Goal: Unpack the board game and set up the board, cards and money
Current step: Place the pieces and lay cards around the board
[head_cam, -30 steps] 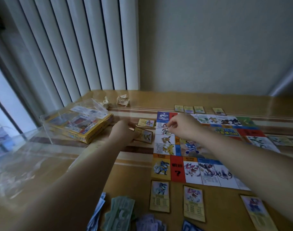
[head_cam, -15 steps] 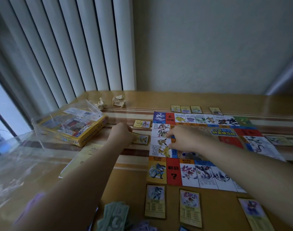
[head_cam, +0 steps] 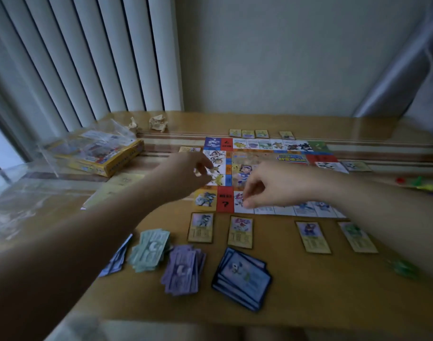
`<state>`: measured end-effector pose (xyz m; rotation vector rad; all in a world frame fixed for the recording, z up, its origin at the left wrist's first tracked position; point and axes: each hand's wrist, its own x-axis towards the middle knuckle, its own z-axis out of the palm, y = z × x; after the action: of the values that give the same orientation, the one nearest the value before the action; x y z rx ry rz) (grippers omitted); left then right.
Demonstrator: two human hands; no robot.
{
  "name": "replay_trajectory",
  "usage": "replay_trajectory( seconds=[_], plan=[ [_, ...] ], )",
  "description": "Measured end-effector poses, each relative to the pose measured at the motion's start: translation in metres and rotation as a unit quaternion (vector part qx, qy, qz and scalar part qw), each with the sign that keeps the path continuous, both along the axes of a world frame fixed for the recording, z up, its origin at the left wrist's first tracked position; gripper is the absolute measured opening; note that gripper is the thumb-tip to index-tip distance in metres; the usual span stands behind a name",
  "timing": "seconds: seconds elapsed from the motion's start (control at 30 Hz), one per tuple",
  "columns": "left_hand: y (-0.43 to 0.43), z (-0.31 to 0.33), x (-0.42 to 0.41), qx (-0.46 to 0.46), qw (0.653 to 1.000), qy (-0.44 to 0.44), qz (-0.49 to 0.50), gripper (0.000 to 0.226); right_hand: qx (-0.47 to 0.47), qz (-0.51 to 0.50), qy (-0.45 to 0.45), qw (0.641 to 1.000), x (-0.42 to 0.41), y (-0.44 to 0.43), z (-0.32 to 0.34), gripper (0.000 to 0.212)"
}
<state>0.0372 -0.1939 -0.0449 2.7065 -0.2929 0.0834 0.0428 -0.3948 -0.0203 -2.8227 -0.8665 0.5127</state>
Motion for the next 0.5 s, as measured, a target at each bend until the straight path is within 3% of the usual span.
replay_trajectory(
  seconds=[0.17, 0.23, 0.33, 0.5],
  plan=[
    [-0.025, 0.001, -0.071, 0.106, 0.975, 0.113, -0.157, 0.013, -0.061, 0.002, 0.07, 0.996, -0.067, -0.011, -0.016, 0.045],
    [-0.032, -0.005, -0.087, 0.154, 0.963, 0.139, -0.171, 0.022, -0.074, -0.007, 0.049, 0.996, -0.081, -0.008, -0.028, 0.054],
    [-0.038, -0.014, -0.102, 0.233, 0.951, 0.108, -0.172, 0.021, -0.083, -0.027, 0.022, 0.996, -0.09, -0.001, -0.04, 0.059],
    [-0.044, -0.025, -0.112, 0.254, 0.951, 0.104, -0.146, 0.024, -0.09, -0.04, 0.026, 0.995, -0.093, 0.01, -0.043, 0.047]
  ],
)
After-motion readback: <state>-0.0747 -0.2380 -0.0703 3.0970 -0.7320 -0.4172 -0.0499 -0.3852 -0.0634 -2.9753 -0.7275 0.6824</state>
